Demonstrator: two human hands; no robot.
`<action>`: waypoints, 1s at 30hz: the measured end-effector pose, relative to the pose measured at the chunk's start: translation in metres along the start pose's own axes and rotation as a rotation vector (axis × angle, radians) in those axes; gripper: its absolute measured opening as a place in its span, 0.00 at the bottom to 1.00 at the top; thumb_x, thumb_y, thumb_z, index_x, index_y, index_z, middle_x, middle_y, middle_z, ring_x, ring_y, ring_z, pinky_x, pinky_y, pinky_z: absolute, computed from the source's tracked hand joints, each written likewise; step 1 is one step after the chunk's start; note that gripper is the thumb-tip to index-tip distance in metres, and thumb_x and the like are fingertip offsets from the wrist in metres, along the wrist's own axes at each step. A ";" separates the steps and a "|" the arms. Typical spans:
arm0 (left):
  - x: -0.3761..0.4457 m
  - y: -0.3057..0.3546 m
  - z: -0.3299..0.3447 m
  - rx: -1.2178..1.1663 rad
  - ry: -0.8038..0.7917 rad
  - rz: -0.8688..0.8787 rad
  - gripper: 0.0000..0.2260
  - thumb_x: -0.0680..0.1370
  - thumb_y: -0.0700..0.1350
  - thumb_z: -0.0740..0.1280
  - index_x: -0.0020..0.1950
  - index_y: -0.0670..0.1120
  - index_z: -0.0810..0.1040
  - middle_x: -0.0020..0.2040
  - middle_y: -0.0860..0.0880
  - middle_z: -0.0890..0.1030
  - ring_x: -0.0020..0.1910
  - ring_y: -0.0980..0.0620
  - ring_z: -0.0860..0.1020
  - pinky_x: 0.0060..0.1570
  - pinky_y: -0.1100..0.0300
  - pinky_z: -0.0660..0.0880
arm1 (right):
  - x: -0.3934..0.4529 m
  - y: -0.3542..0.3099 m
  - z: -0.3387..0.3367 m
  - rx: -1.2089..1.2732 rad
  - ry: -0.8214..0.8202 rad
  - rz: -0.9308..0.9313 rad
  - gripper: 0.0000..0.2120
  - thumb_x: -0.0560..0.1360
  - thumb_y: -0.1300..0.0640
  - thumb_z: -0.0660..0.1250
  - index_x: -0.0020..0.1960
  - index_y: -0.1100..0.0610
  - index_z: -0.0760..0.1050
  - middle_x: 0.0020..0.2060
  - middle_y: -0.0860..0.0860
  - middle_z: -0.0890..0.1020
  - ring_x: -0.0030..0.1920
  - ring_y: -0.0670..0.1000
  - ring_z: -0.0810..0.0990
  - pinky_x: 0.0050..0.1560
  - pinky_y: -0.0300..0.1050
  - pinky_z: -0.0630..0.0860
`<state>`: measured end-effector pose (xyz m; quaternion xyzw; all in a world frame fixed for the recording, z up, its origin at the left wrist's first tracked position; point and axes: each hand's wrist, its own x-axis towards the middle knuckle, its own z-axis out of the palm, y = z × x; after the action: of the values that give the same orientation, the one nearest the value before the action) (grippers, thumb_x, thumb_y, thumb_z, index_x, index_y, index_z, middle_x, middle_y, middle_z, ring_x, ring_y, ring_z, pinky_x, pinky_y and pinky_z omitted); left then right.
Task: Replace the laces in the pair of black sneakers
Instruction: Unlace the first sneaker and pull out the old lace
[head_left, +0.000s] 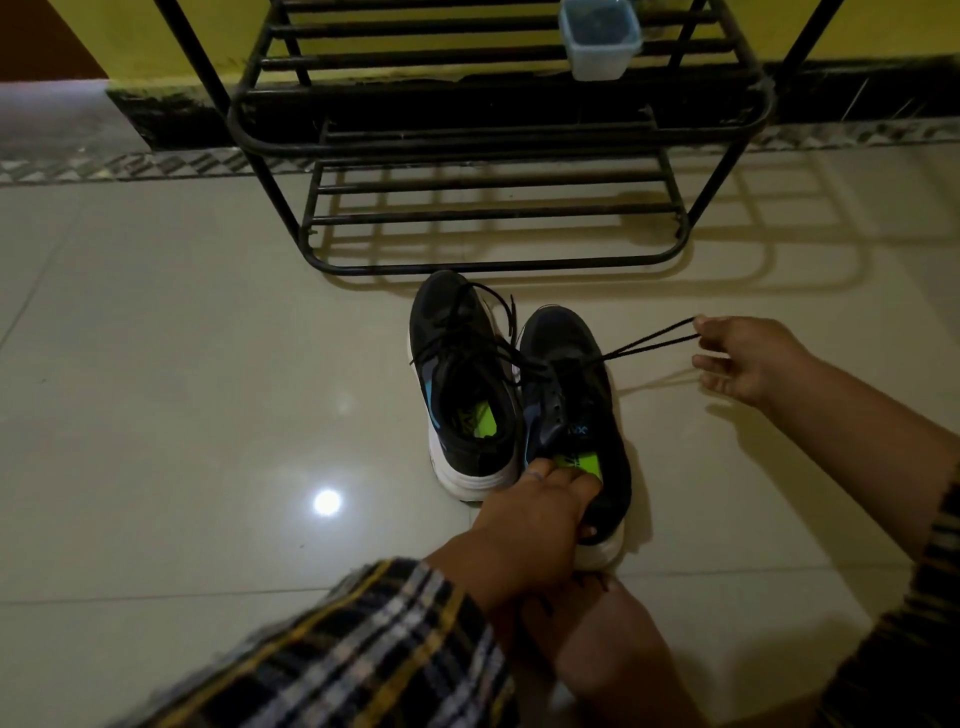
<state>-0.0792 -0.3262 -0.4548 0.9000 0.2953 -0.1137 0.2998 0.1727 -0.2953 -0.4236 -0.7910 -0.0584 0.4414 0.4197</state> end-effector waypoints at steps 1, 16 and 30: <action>0.000 0.000 0.000 -0.001 -0.003 0.000 0.16 0.80 0.47 0.60 0.67 0.49 0.65 0.67 0.49 0.69 0.66 0.47 0.62 0.59 0.48 0.71 | 0.000 0.003 0.003 -0.077 0.018 -0.036 0.03 0.77 0.58 0.65 0.45 0.57 0.74 0.42 0.53 0.74 0.38 0.51 0.74 0.35 0.45 0.69; 0.000 0.000 0.000 -0.004 -0.002 0.006 0.17 0.80 0.47 0.60 0.68 0.48 0.64 0.67 0.49 0.68 0.66 0.47 0.61 0.59 0.49 0.70 | -0.050 0.021 0.083 -1.365 -0.063 -1.017 0.10 0.77 0.55 0.63 0.56 0.53 0.79 0.57 0.53 0.72 0.60 0.55 0.67 0.56 0.48 0.66; -0.002 0.001 -0.001 0.015 0.009 0.015 0.16 0.79 0.46 0.61 0.67 0.48 0.66 0.67 0.48 0.69 0.66 0.47 0.62 0.58 0.50 0.70 | -0.014 0.021 0.028 -0.798 0.180 -0.896 0.03 0.72 0.61 0.67 0.42 0.61 0.78 0.49 0.57 0.72 0.47 0.57 0.75 0.44 0.45 0.70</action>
<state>-0.0802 -0.3266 -0.4529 0.9050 0.2890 -0.1098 0.2924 0.1376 -0.2978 -0.4369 -0.8198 -0.5112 0.0973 0.2390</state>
